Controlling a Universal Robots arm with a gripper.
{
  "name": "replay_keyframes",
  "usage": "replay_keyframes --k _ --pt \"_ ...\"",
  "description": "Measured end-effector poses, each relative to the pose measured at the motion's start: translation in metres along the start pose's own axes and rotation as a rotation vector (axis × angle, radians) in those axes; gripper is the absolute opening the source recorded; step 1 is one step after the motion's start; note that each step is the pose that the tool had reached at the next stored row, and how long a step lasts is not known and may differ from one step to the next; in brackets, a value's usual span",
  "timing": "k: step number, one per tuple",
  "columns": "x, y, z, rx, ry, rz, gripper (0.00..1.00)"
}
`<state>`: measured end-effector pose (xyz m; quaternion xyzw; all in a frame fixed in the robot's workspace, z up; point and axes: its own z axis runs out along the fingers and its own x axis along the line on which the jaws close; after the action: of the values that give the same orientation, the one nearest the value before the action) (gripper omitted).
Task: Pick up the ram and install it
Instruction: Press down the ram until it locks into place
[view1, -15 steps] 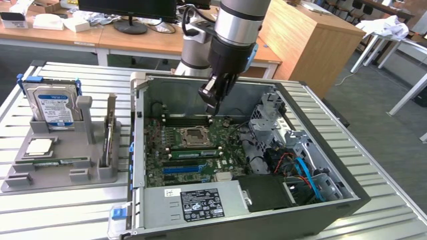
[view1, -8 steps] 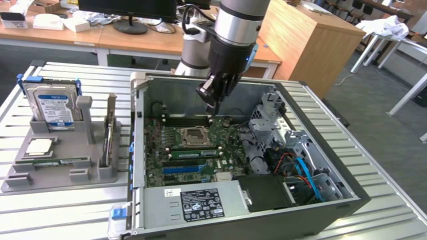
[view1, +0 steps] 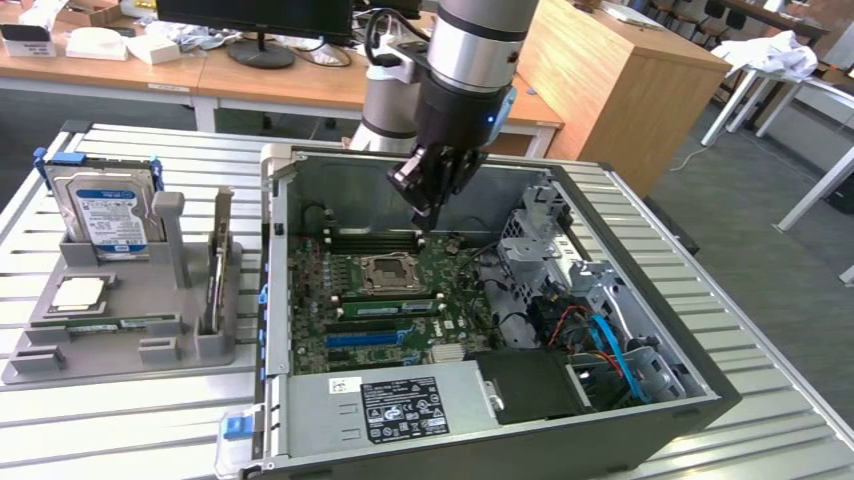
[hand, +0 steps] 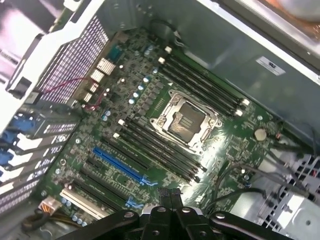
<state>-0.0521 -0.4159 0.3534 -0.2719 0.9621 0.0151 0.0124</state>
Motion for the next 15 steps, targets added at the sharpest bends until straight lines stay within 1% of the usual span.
replay_keyframes --k 15 --pt "0.0023 0.0014 0.0004 0.0064 -0.0044 0.199 0.1"
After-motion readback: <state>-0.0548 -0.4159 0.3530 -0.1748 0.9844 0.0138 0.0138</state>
